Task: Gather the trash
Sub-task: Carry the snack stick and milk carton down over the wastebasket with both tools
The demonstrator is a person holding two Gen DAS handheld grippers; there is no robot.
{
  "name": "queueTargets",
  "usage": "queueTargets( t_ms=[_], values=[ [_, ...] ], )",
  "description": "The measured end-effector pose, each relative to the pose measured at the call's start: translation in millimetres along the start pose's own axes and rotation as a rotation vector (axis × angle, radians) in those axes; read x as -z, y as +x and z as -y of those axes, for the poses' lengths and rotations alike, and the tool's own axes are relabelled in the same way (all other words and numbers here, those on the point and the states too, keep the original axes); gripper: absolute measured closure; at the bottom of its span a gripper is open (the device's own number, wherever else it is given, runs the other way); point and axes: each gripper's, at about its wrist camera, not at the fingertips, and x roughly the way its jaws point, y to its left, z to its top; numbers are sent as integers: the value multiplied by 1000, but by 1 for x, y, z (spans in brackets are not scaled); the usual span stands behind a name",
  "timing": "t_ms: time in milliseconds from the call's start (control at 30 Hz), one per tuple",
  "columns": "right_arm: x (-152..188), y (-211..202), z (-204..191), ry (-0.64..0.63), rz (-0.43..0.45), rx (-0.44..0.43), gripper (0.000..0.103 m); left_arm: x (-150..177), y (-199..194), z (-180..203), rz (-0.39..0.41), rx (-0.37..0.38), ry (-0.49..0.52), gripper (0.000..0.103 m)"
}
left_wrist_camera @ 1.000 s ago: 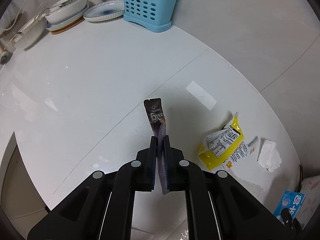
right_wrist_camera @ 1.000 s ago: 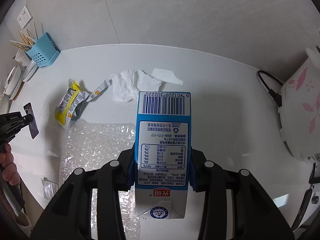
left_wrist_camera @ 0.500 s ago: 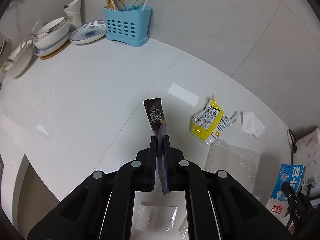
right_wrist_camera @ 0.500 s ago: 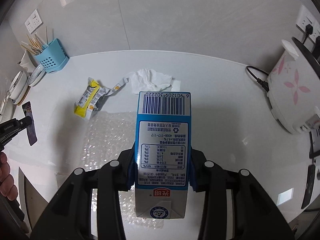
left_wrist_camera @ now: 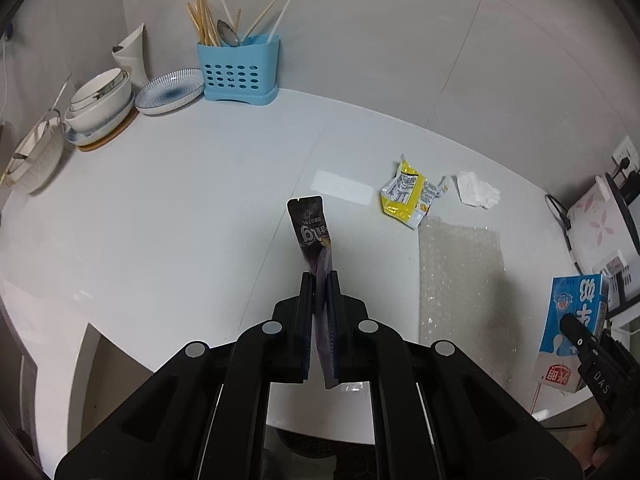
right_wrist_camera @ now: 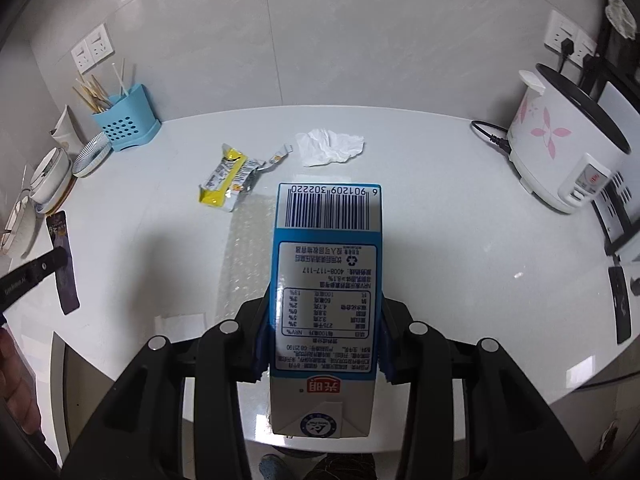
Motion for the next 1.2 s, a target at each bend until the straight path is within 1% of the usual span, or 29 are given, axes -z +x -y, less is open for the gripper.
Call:
queueTargets(
  t_ms=[167,400,567,667,700,833,1033,1200],
  values=[
    [35,-29,-21,21,37,-5,64,28,-22,-20,9,28,49,97],
    [90,-65,-46,43,64,-5,64,80,-49,-47,2,82,134,97],
    [130,-81,-56,52,53,-8,64,116,-59,-58,-6,134,184,97],
    [153,-86,-58,53,35,-12,64,135,-61,-61,-12,152,204,97],
    [159,-87,-57,52,30,-13,64,142,-61,-61,-15,169,207,97],
    [178,-87,-54,50,11,-22,64,167,-60,-60,-21,177,220,97],
    [199,-68,-57,12,-31,-57,64,200,-45,-58,-21,145,224,97],
    [230,-48,-64,-59,-40,-103,64,230,-20,-57,-39,140,211,97]
  ],
)
